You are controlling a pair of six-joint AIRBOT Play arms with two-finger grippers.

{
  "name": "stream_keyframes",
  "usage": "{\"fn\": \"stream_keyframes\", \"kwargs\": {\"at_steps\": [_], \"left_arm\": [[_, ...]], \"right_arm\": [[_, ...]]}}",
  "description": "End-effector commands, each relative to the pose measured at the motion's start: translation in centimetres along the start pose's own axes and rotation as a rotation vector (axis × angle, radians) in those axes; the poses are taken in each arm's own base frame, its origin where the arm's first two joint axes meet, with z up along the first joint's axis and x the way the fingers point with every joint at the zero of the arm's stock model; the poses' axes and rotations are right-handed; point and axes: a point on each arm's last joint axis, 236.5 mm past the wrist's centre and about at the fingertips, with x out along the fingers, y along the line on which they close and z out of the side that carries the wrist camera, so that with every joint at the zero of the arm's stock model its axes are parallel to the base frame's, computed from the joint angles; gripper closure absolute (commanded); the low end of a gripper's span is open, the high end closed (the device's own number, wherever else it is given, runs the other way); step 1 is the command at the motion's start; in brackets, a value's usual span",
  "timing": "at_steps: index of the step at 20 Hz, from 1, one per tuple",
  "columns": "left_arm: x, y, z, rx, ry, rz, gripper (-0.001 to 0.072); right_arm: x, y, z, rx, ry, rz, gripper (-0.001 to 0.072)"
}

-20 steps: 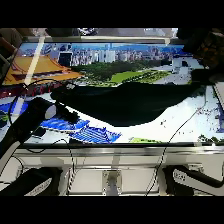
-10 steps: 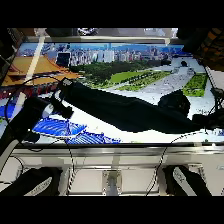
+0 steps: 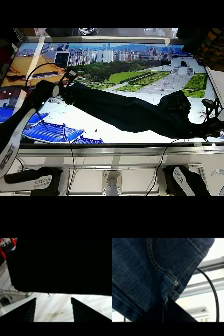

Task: Fold the clothes and pants, and hang the long-sleeved shirts on hangers.

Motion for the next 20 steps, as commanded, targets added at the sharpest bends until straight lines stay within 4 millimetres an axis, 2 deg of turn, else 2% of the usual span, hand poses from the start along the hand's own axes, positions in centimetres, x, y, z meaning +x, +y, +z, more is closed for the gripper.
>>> {"fn": "stream_keyframes", "kwargs": {"at_steps": [1,3,8,12,17,20], "left_arm": [[3.7,0.7,1.9,-0.088,0.02,-0.096,0.0216],[4.6,0.1,2.1,-0.164,0.014,-0.225,0.0216],[6.1,2.5,-0.3,-0.316,0.031,-0.282,0.0215],[6.2,0.6,1.2,-0.334,-0.045,-0.417,0.0243],[8.3,-1.0,-0.3,-0.359,0.019,-0.467,0.0242],[8.2,-1.7,0.9,-0.361,-0.027,-0.508,0.0252]], "right_arm": [[0.2,0.1,-0.1,0.0,0.002,0.003,0.0693],[0.2,0.1,-0.1,0.0,0.0,0.005,0.0693],[0.1,1.0,0.6,0.007,-0.028,0.04,0.0693],[0.1,1.7,1.0,0.013,-0.043,0.07,0.0693],[0.1,1.7,1.0,0.013,-0.043,0.07,0.0693],[0.1,1.7,1.0,0.013,-0.043,0.07,0.0693]]}}
